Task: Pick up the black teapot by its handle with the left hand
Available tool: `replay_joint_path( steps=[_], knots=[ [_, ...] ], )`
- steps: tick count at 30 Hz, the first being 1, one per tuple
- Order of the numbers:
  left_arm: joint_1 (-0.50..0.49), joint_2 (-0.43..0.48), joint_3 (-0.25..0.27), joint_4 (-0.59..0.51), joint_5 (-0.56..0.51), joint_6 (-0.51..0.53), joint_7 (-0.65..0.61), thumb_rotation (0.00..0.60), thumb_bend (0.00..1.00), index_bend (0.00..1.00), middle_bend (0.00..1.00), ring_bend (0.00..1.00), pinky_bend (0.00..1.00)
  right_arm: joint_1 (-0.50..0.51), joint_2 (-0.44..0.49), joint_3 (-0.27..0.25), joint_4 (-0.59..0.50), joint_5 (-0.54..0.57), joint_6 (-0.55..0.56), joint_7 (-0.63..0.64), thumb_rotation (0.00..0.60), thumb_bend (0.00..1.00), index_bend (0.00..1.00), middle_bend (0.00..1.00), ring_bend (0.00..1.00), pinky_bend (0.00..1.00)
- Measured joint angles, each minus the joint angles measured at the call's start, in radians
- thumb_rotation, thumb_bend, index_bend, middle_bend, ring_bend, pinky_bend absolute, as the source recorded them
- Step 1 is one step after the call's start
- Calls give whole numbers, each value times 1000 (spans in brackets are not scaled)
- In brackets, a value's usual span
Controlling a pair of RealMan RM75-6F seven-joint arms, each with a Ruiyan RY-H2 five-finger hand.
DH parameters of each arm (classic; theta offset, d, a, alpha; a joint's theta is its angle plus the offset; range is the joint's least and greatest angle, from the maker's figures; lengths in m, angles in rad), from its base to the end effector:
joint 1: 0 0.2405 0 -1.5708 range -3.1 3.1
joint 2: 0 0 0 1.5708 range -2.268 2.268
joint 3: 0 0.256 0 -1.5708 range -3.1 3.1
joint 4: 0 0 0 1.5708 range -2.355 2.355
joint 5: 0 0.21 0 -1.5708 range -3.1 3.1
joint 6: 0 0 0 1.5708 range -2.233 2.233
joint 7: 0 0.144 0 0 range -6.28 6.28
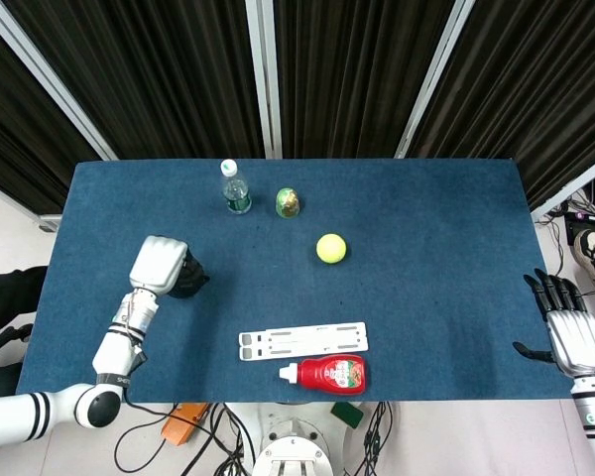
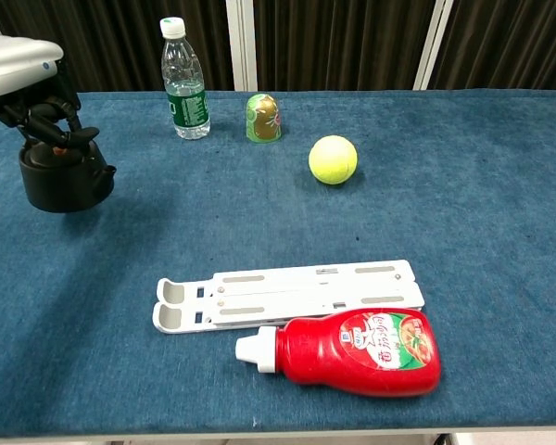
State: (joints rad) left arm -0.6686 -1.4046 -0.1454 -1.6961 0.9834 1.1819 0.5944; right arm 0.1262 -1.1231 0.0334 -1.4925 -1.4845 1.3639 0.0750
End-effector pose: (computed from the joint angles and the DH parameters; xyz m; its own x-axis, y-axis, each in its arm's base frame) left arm -0.1696 0.3240 0.0402 0.5424 0.1454 0.8275 0.8325 -0.2253 -0.5061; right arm -0.3380 -0.1923 0.1546 0.4302 -0.1115 0.8958 -0.9020 -0.0122 0.4317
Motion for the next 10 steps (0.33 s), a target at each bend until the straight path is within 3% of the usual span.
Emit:
replay_joint_path(
  steps=[10],
  knots=[
    [10, -23, 14, 41, 13, 54, 77, 482, 387, 1000, 1000, 1000, 590, -1, -5, -1, 9, -1, -1, 10, 600, 173, 0, 0, 0, 0]
  ],
)
